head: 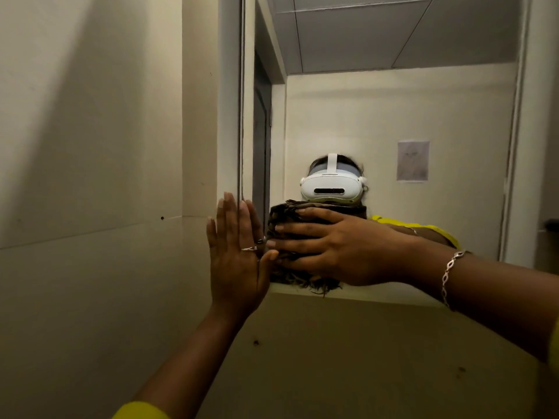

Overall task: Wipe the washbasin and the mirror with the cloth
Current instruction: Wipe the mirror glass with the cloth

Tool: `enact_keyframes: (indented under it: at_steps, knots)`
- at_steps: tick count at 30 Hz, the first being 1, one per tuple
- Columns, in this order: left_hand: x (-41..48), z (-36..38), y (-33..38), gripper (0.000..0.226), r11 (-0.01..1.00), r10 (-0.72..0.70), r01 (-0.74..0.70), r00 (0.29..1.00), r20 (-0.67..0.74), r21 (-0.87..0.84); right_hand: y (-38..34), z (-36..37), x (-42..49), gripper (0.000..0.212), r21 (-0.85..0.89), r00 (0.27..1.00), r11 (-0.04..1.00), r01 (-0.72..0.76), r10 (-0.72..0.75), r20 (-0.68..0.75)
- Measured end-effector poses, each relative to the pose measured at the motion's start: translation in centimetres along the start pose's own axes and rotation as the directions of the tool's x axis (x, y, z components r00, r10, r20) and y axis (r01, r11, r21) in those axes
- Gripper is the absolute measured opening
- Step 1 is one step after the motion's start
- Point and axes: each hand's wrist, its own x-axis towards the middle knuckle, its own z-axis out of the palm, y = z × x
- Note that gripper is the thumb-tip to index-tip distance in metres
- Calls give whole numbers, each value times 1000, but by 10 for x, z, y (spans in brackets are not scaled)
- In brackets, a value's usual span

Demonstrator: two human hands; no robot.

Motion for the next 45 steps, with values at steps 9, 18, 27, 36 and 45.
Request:
enact_keyframes:
  at_steps: [9,18,27,36,45]
  knots:
    - [-8,14,53,71,973,206,-219,965,164,65,23,-8,-78,47,-7,995,997,71,-70,77]
    - [-12,29,102,74,934,340,-355,917,207,40,36,-24,-142,46,4,980,999,51,-51,195]
    - [-16,35,121,73,912,404,-409,889,216,-24,31,-29,-192,41,45,971,993,-113,101,215]
    - [-19,38,131,73,890,454,-451,859,235,-70,21,-37,-220,39,15,946,978,-210,199,255]
    - [-19,32,145,71,881,472,-466,847,245,-86,6,-53,-231,39,-41,877,955,-292,285,388]
